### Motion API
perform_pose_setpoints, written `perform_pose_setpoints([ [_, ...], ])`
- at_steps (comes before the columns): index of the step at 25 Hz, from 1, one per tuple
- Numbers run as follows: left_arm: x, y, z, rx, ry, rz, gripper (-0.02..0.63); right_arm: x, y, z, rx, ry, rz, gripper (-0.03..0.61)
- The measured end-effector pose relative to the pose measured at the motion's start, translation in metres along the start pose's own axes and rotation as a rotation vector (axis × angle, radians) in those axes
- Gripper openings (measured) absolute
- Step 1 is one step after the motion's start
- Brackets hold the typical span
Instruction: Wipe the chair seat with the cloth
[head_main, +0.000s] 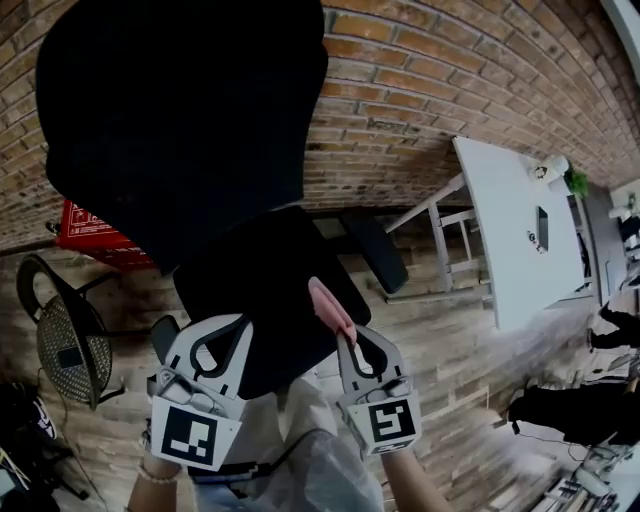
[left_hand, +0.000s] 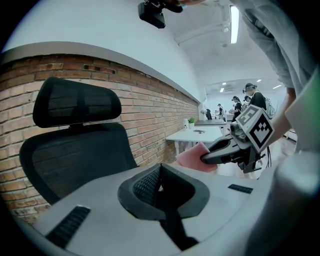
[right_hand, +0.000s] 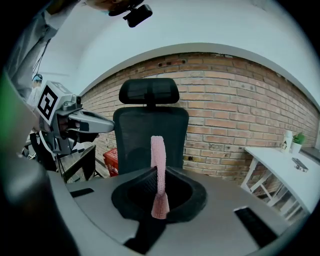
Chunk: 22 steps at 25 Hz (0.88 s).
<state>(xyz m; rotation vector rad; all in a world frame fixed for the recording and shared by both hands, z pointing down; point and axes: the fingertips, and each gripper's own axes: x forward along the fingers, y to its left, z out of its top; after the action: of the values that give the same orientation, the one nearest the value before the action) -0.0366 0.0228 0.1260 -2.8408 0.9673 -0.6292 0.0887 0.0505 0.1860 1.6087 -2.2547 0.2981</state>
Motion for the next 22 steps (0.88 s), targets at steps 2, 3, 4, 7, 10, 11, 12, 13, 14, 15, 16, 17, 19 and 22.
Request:
perform_pose_setpoints([
  [2,0.004,0.002,-0.009,-0.03,0.009,0.039,0.018,0.009,-0.005,-0.012,-0.007,0.014,0.013,0.055],
  [3,0.008,0.002,-0.014,-0.043,0.009,0.056,0.018,0.014,-0.009,-0.019,-0.019,0.027,0.022,0.055],
  [4,0.012,0.001,-0.019,-0.049,0.008,0.068,0.018,0.021,-0.012,-0.026,-0.033,0.039,0.033,0.055],
  [7,0.024,0.0,-0.034,-0.034,0.022,0.088,0.018,0.042,-0.015,-0.046,-0.058,0.06,0.076,0.055],
  [10,0.038,-0.002,-0.052,-0.063,0.051,0.115,0.018,0.063,-0.019,-0.062,-0.055,0.068,0.114,0.055],
  [11,0.043,-0.003,-0.057,-0.08,0.057,0.124,0.018,0.069,-0.021,-0.066,-0.055,0.068,0.124,0.055],
  [12,0.048,-0.004,-0.061,-0.096,0.062,0.133,0.018,0.075,-0.023,-0.07,-0.054,0.07,0.133,0.055],
  [13,0.052,-0.004,-0.066,-0.11,0.066,0.141,0.018,0.081,-0.024,-0.075,-0.052,0.075,0.14,0.055],
  [14,0.056,-0.003,-0.07,-0.119,0.068,0.148,0.018,0.087,-0.025,-0.08,-0.048,0.083,0.144,0.055],
  [15,0.061,0.0,-0.074,-0.117,0.068,0.154,0.018,0.095,-0.026,-0.086,-0.043,0.091,0.147,0.055],
  [16,0.065,0.002,-0.078,-0.11,0.068,0.158,0.018,0.103,-0.026,-0.093,-0.033,0.101,0.15,0.055],
  [17,0.068,0.005,-0.083,-0.103,0.069,0.162,0.018,0.11,-0.026,-0.099,-0.02,0.114,0.153,0.055],
  [19,0.072,0.008,-0.092,-0.101,0.077,0.17,0.018,0.123,-0.026,-0.113,0.003,0.139,0.161,0.055],
  [22,0.079,0.009,-0.107,-0.118,0.095,0.178,0.018,0.141,-0.033,-0.135,0.033,0.167,0.155,0.055],
])
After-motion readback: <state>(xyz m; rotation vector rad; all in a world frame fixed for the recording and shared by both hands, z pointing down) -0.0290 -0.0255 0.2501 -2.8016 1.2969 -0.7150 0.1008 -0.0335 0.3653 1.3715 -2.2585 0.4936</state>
